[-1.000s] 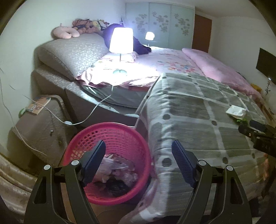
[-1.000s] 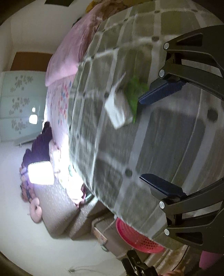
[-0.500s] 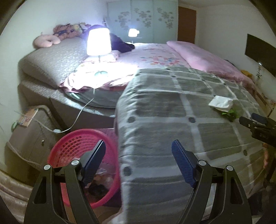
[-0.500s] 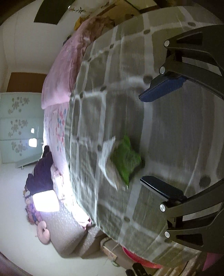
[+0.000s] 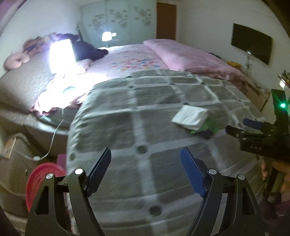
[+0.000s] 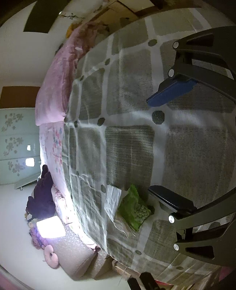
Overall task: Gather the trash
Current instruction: 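Move both tools back to the blanket toward the tissue and green snack bag, then grasp the white tissue with the left tool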
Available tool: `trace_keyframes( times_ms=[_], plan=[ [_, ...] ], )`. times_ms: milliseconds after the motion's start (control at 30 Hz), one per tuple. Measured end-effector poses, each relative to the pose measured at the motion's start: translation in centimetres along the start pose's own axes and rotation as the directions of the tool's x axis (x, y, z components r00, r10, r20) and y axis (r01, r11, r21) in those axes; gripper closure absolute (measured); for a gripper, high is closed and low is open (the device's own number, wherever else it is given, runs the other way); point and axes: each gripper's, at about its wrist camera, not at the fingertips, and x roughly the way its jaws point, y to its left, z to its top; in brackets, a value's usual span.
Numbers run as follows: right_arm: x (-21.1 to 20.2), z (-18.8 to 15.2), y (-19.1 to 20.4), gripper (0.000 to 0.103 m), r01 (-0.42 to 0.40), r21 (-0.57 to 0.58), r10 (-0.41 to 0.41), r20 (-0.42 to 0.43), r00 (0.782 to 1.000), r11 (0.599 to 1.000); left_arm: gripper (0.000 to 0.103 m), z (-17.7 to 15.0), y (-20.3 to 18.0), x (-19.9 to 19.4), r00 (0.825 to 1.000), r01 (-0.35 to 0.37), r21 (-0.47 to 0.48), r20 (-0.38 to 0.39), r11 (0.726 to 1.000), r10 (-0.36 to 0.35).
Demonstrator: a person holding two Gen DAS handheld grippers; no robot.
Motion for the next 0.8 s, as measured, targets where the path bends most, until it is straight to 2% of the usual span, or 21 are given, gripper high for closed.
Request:
trace_keyframes(
  times_ms=[167,467,633,800],
  plan=[
    [0.6,0.0,-0.9,0.017,-0.015,0.052,0.017,-0.032,0.999,0.999,0.027,1.7,-2.6,1.6,0.999,0.043,0.057,-0.005,0.997,-0.042],
    [0.6,-0.1,-0.6,0.017,-0.003,0.039,0.004,-0.037,0.999,0.999,0.027,4.5,-6.2,4.3,0.992,0.125,0.13,-0.016,0.984,-0.124],
    [0.6,-0.1,-0.6,0.017,-0.003,0.039,0.004,-0.037,0.999,0.999,0.028,5.3,-6.8,6.6,0.989,0.145,0.121,-0.055,0.982,-0.139],
    [0.6,-0.1,-0.6,0.017,-0.003,0.039,0.004,-0.037,0.999,0.999,0.063,5.6,-6.2,7.8,0.984,0.161,0.083,-0.09,0.983,-0.153]
  ],
)
